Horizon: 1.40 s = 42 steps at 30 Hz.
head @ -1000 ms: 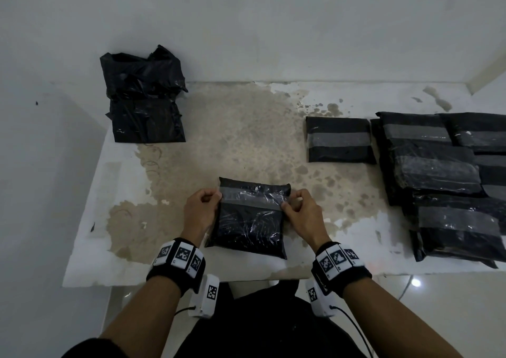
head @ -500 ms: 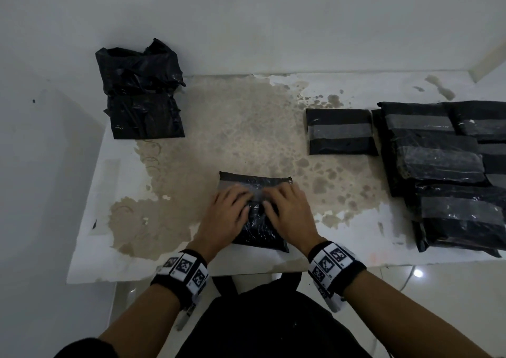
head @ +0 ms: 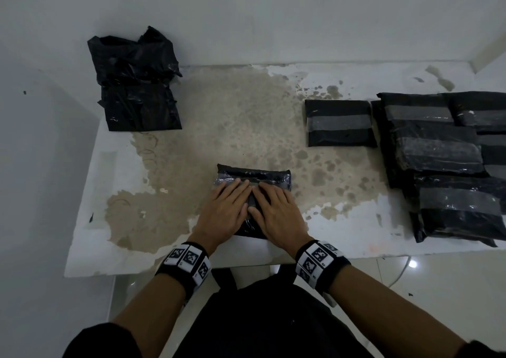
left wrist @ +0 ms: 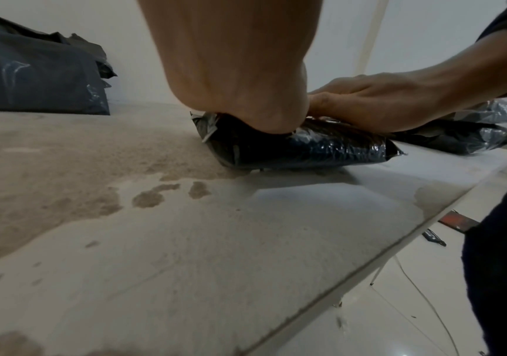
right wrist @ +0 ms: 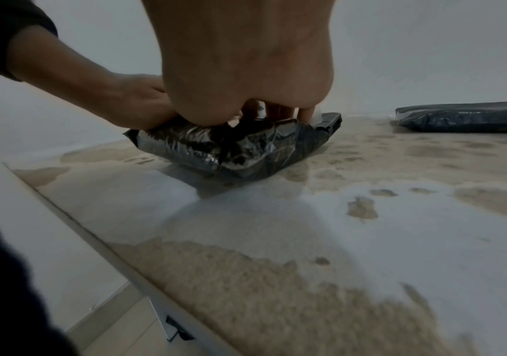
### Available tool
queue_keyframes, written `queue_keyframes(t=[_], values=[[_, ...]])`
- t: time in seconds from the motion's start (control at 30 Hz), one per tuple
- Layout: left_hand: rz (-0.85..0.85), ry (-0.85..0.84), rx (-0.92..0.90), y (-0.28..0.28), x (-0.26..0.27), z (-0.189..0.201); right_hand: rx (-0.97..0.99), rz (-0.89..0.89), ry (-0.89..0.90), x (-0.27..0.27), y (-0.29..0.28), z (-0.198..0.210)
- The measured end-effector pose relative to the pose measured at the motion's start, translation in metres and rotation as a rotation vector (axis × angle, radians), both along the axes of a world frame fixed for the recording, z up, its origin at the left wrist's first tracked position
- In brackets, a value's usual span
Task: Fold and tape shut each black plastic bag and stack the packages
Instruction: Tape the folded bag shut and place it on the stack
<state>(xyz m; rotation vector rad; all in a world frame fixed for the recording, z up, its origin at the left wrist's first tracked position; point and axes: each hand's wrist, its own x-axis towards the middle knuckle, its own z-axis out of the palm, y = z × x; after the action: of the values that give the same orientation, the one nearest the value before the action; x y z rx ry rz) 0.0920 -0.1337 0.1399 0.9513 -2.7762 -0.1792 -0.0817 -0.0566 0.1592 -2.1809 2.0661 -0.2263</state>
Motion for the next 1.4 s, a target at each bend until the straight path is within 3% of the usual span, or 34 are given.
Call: queue_keyframes(t=[0.2, 0.6, 1.07, 1.13, 1.27, 1.4], values=[[0.037, -0.044, 0.004, 0.003, 0.0, 0.0, 0.067, -0.024, 0.049, -0.002, 0.001, -0.001], [0.295, -0.073, 0.165, 0.017, 0.001, 0.0, 0.088, -0.154, 0.101, -0.008, 0.022, -0.018], [0.39, -0.046, 0.201, 0.027, -0.005, -0.004, 0.055, -0.238, 0.047, -0.001, 0.029, -0.027], [0.341, -0.036, 0.111, 0.029, -0.001, -0.005, 0.024, -0.207, 0.048, -0.003, 0.03, -0.027], [0.062, -0.043, 0.011, 0.025, 0.013, -0.01, -0.036, -0.076, 0.089, -0.007, 0.028, -0.026], [0.082, -0.055, 0.069, 0.02, 0.01, -0.006, -0.028, -0.104, 0.08, -0.007, 0.024, -0.023]])
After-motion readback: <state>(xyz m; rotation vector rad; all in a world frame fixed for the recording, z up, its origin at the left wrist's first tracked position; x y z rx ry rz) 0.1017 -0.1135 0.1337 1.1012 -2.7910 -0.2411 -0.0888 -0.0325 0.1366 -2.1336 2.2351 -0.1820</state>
